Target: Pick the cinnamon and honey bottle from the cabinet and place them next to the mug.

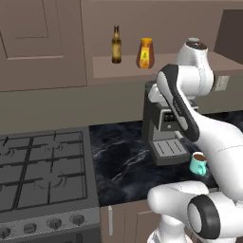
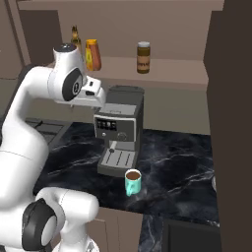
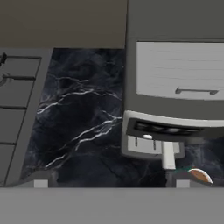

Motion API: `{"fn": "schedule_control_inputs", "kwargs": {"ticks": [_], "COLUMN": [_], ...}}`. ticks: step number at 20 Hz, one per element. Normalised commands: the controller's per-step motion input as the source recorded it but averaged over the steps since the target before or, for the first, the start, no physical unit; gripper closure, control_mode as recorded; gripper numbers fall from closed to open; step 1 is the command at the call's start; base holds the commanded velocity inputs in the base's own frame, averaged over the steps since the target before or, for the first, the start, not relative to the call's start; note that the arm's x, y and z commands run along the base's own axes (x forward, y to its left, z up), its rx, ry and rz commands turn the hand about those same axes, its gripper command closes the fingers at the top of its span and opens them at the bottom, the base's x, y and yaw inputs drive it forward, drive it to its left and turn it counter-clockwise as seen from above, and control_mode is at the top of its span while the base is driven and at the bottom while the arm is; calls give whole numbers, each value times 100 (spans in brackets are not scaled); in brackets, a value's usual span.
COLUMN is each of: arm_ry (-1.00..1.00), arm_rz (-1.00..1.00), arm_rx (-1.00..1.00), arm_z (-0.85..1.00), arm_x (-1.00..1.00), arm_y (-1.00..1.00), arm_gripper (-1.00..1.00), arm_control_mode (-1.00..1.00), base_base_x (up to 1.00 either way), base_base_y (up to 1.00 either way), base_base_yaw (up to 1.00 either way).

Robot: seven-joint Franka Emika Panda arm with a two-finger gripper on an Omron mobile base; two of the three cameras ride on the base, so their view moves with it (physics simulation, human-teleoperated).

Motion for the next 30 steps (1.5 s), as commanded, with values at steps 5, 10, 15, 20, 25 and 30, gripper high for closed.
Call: {"fn": "schedule_control_inputs", "kwargs": {"ticks": [5, 10, 15, 20, 25, 30], "arm_ry": [-7, -5, -15, -21, -10, 0], "arm_rz": [-5, -14, -19, -15, -7, -2], "arm_rx": [3, 7, 8, 6, 0, 0], "arm_z": [62, 50, 27, 16, 1, 0], "arm_x": [9, 24, 16, 24, 48, 99], "arm_y": [-46, -67, -73, -50, -3, 0], "arm_gripper": [-100, -100, -100, -100, -100, -100], "arm_control_mode": [-100, -100, -100, -100, -100, -100], "base_base_x": [0, 0, 0, 0, 0, 0], "base_base_y": [0, 0, 0, 0, 0, 0], "base_base_yaw": [0, 0, 0, 0, 0, 0]}}
